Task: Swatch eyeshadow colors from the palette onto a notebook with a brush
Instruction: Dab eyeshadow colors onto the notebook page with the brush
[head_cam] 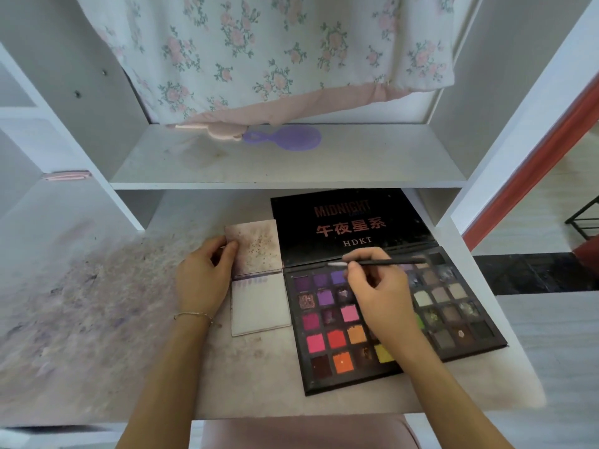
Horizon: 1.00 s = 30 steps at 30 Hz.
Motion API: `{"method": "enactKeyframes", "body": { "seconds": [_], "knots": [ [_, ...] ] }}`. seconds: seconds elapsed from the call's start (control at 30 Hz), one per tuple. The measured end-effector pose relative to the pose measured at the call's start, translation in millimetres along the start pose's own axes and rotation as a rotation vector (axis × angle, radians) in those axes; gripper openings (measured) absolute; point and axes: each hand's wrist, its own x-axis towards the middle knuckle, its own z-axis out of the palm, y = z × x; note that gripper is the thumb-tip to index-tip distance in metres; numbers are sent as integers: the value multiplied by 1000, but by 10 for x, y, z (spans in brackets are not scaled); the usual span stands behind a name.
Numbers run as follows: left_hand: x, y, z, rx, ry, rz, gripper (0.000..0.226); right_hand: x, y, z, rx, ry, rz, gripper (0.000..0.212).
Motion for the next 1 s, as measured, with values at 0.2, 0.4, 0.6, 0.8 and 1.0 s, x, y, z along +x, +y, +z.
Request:
{"method": "enactKeyframes", "body": {
  "seconds": [0.2, 0.4, 0.6, 0.8, 1.0],
  "knots": [
    [6, -2, -6, 10, -26, -16, 21, 129, -45, 344, -35, -186, -9, 19],
    [5, 8, -25, 13, -34, -9, 22, 293, -5, 445, -58, -288, 50, 15],
    [21, -4, -27, 10, -22, -8, 21, 290, 27, 456, -41, -301, 35, 15],
    [22, -17, -24, -5, -19, -5, 21, 296, 38, 473, -109, -308, 29, 14],
    [26, -27, -13, -6, -13, -9, 22, 297, 44, 481, -129, -305, 17, 14]
  ]
}}
